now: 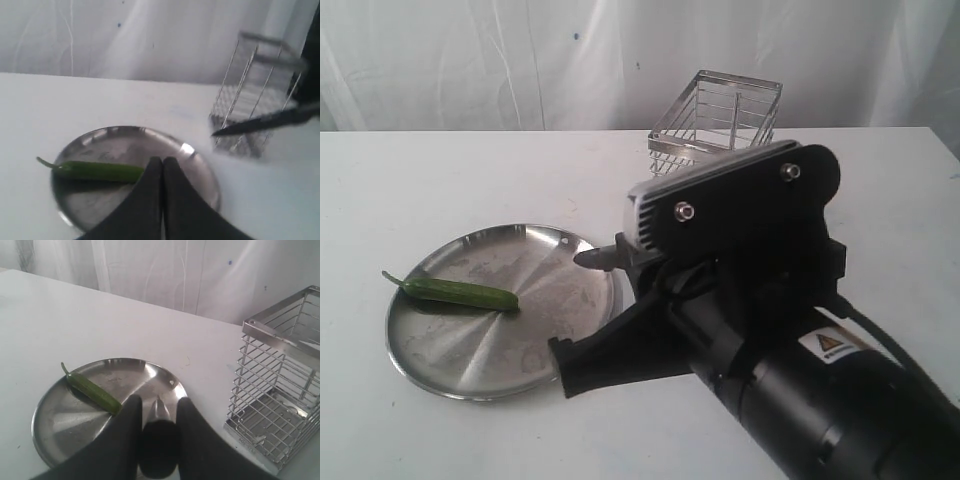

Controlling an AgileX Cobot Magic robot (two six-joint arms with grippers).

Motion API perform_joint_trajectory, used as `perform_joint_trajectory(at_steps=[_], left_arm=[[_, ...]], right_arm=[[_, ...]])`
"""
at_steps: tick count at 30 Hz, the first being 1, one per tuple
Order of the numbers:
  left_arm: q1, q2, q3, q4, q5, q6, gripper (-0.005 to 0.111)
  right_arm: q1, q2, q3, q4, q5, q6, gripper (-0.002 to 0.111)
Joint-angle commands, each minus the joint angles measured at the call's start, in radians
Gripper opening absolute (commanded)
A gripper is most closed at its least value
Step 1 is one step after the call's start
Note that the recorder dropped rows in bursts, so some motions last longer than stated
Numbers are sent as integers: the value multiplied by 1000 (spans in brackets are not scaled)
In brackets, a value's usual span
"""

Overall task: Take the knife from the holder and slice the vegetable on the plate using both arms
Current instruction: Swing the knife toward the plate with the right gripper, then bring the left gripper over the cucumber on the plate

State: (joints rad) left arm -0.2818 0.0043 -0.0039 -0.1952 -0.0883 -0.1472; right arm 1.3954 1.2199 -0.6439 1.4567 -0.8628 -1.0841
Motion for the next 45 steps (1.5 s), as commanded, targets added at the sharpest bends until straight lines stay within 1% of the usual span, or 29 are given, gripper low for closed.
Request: perform_joint_trajectory(at_steps=[1,4,7,9,12,14,15,17,19,22,24,26,27,29,33,36,40,42,45], left_arm=[[1,-4,4,-84,-124,-209,0],[1,-4,4,-84,-166,-216,0],[1,-4,-11,-84,-157,-193,0],[1,-4,-35,-84,-73,-193,0],[1,-2,-76,-84,163,-194,0],[1,36,-78,-102,248,-193,0],[1,64,-67,-118,262,-185,0],[1,121,-35,-189,237,-170,0],[-1,180,-14,-288,210,-101,0],[-22,267,-21,-458,214,78,0],[-56,315,-51,-582,219,237,0],[-90,361,-101,-664,217,381,0],[-104,391,-132,-678,211,443,0],[-119,460,-191,-680,202,517,0],[-123,671,-294,-680,183,644,0],[-127,823,-353,-680,161,658,3],[-130,999,-412,-680,123,658,18],[-135,1072,-447,-680,125,660,20],[-187,1147,-505,-680,88,661,20]], right_arm=[[5,-39,5,1,-18,-26,0],[5,-60,5,25,-18,-41,0],[5,-83,5,30,-17,-44,0],[5,-97,5,30,-13,-47,0],[5,-119,5,26,3,-89,0],[5,-131,5,24,19,-115,0],[5,-138,5,24,26,-122,0],[5,-145,5,24,39,-124,0],[5,-151,3,22,65,-124,0],[5,-153,-14,16,109,-124,0],[5,-153,-27,14,122,-128,0],[5,-153,-40,10,122,-128,0],[5,-153,-45,7,122,-128,0],[5,-153,-54,8,122,-130,0],[5,-153,-60,6,122,-127,0],[5,-153,-63,-5,120,-131,0],[5,-153,-65,-22,118,-131,0],[5,-153,-65,-22,122,-131,0],[5,-153,-65,-22,129,-131,0]])
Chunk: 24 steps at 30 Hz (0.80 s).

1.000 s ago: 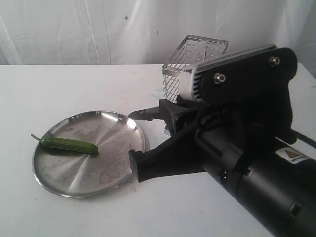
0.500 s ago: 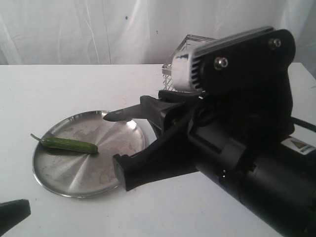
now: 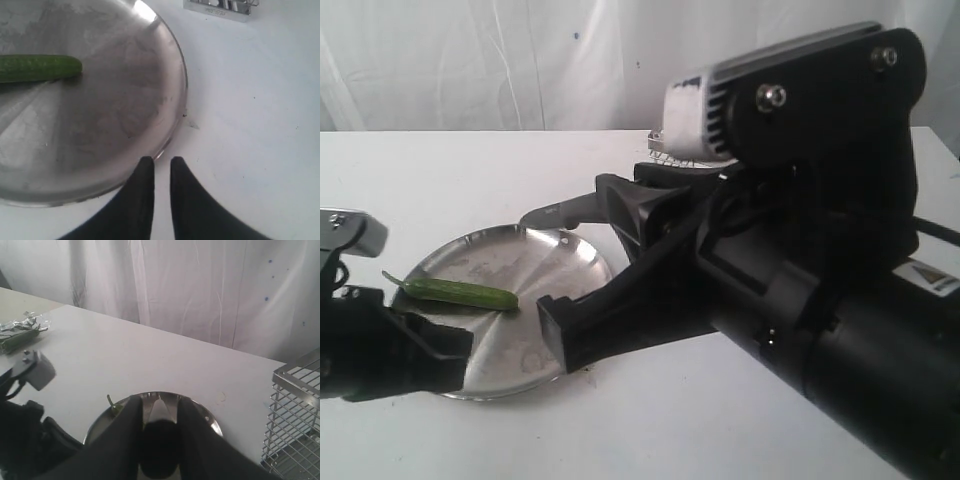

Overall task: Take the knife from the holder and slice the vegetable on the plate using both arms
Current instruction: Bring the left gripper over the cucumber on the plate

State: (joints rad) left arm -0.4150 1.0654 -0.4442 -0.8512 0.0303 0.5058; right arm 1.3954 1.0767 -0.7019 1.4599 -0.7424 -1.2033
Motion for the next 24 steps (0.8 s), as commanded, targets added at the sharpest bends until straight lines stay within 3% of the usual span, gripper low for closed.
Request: perform_joint_trajectory(at_steps=[1,5,8,24], left_arm=[[-80,107,-85,-24,-64,14,19],[-163,185,-167,7,-141,23,16],[-186,243,-204,7,-167,23,16],[-186,247,-255,47,-271,23,16]], right_arm=[[5,-10,-7,-25,9,-12,0],[5,-10,-7,-25,9,-6,0],[5,-10,-7,-25,9,-1,0],[5,-6,-7,32,34,-12,0]])
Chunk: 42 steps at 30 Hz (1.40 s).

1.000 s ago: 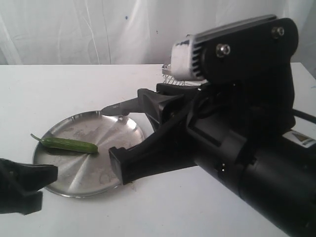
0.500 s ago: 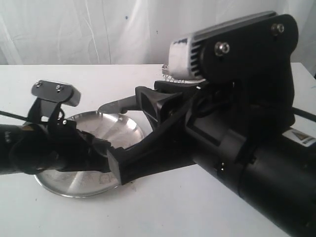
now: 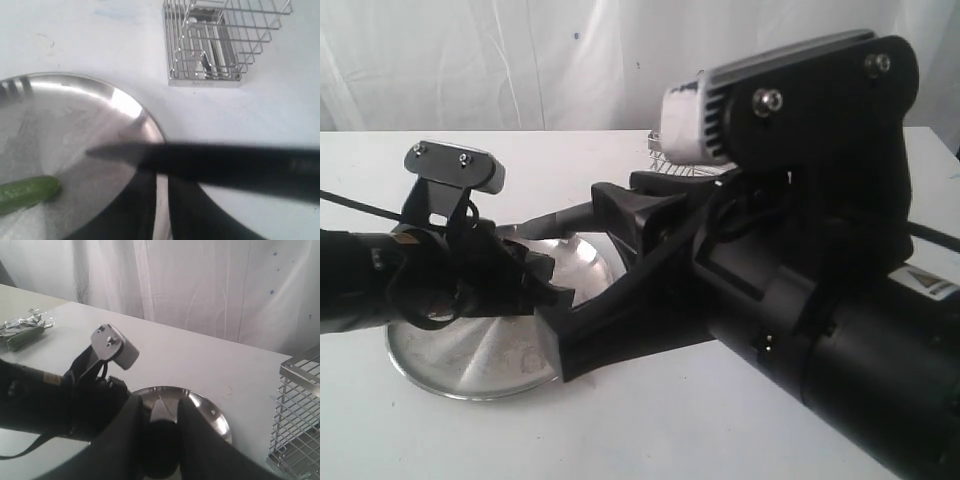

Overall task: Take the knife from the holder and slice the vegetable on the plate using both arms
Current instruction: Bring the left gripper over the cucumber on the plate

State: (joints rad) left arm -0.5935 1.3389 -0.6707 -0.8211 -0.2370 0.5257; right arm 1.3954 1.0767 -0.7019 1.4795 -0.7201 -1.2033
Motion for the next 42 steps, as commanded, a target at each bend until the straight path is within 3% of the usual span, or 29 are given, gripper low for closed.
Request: perform_joint_trajectory(at_steps=[1,12,37,42], left_arm=[[-8,-34,-33,20,-4,3,16],[-8,-75,-43,31,-23,81,16],[-8,-75,-43,31,-2,81,16],[-8,-75,-41,31,3,84,16]], right_arm=[[5,-6,-7,28,14,-28,0],[5,-6,-7,265,19,-236,0],[5,8,65,265,89,-282,0],[5,3,65,265,-12,-244,0]])
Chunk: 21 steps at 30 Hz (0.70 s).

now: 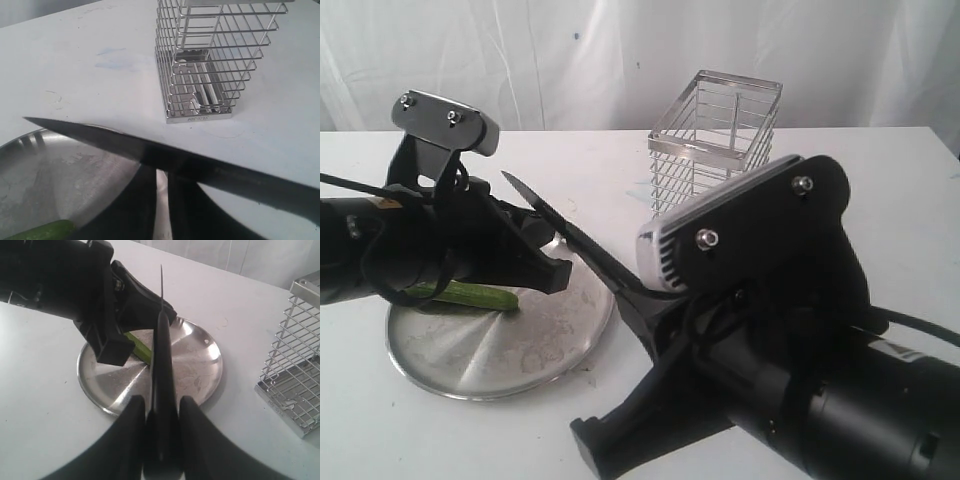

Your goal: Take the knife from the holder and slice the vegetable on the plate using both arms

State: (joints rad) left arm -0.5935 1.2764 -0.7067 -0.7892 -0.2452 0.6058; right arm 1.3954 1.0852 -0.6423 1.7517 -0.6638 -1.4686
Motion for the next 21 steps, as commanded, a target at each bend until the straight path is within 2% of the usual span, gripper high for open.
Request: perform_joint_trajectory(at_steps=[1,8,21], left_arm=[[-8,-13,-5,0,11,6,16],[-8,-13,-5,0,11,6,16],[-8,-13,-5,0,37,5,16]], right_arm=[[5,-12,5,-7,-78,38,0],[5,-57,5,-7,-23,36,0],[5,-59,4,-100,-150,112,0]])
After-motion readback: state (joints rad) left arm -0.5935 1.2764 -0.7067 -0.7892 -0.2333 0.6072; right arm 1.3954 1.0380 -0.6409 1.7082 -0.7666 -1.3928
